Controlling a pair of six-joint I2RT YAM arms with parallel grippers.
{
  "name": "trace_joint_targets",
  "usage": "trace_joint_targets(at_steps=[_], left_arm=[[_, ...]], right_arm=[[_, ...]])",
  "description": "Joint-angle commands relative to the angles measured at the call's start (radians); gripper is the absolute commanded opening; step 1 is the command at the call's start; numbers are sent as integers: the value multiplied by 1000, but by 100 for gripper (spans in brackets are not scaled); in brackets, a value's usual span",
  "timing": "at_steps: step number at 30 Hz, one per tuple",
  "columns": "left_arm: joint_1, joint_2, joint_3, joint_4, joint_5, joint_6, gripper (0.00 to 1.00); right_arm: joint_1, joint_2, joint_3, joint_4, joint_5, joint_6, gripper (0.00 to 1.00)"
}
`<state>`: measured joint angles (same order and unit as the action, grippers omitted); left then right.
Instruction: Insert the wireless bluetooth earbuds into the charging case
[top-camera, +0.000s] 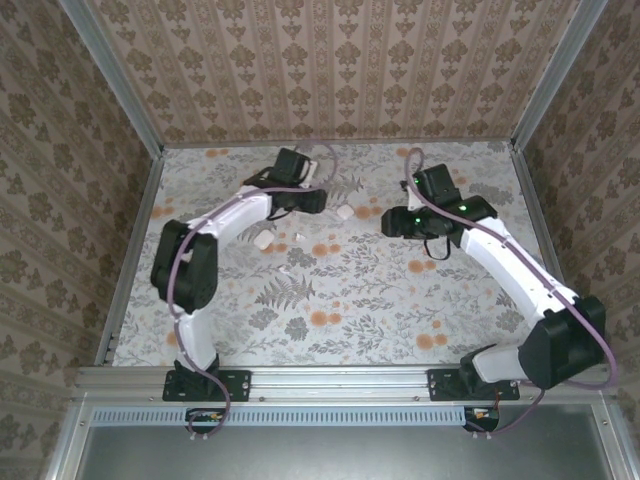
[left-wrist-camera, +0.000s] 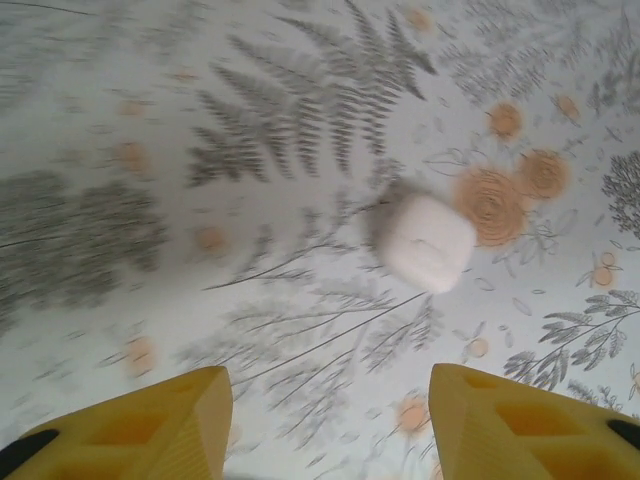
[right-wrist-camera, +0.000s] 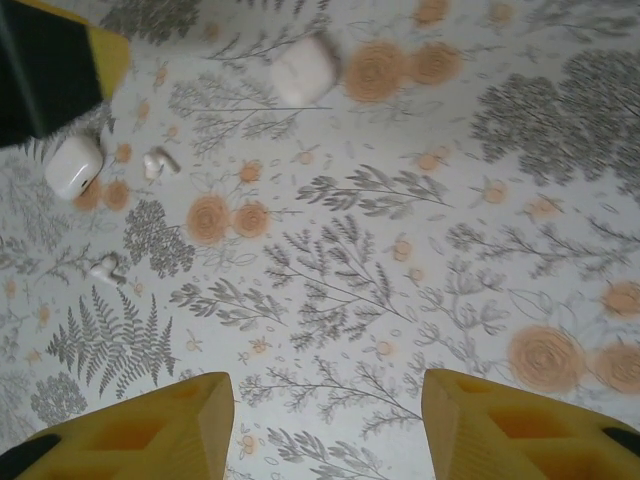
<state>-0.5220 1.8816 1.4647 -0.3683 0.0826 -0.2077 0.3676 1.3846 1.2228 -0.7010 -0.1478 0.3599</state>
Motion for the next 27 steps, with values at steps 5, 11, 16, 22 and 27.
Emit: trace_joint_targets(at_steps=[5, 11, 16, 22, 27], left_arm=[[177, -251, -268, -16, -35, -4, 58], [345, -413, -499, 37, 74, -94, 61], [412, -475, -613, 93, 145, -73, 64], [375, -373, -550, 54, 223, 76, 65], [317, -259, -430, -40, 228, 245, 67]], right_arm=[[176, 260, 250, -18, 99, -88, 57], [301, 548, 526, -46, 97, -169, 60], [350, 783, 807, -143, 69, -147, 61], [338, 852, 845, -114, -11, -36, 61], [298, 766, 676, -48, -23, 18, 62]])
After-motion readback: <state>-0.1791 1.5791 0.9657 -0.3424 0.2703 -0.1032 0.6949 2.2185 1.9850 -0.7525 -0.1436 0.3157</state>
